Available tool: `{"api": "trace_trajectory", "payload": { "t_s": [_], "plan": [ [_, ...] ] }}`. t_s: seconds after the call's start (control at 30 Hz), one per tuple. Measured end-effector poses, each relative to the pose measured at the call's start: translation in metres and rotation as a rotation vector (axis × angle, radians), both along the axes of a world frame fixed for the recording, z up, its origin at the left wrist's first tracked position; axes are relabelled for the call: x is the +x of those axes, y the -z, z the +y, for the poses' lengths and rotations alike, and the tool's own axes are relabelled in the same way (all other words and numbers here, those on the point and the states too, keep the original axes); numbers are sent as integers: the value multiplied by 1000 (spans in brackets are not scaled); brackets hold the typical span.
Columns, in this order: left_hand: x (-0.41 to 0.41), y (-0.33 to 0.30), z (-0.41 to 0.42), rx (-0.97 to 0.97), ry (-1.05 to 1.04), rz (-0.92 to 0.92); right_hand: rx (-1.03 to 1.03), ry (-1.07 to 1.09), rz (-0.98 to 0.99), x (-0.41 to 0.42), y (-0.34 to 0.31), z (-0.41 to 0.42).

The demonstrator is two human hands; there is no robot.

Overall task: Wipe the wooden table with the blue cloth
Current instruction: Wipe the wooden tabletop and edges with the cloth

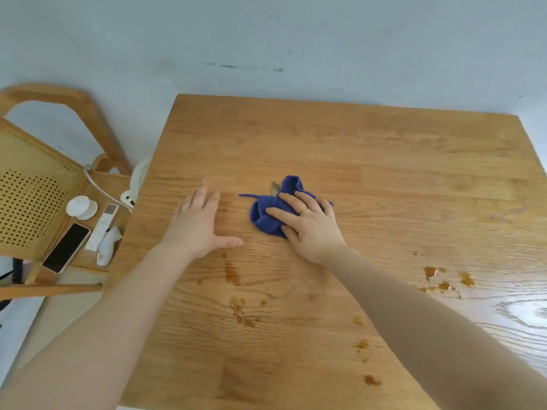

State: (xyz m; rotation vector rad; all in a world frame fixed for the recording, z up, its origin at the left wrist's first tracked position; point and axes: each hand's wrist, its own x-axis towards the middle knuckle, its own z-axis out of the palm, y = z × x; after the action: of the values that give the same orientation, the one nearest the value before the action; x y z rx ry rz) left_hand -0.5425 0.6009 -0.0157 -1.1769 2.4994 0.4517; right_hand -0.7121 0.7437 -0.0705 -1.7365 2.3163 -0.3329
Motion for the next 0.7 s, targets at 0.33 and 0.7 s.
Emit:
{"api": "trace_trajectory", "payload": {
  "t_s": [0.33,0.7],
  "plan": [
    [22,17,-21,-29,156,-79,28,245,45,14,0,-32],
    [19,23,-25,-17,162,-50,96,330,45,9,-3,-72]
  ]
}}
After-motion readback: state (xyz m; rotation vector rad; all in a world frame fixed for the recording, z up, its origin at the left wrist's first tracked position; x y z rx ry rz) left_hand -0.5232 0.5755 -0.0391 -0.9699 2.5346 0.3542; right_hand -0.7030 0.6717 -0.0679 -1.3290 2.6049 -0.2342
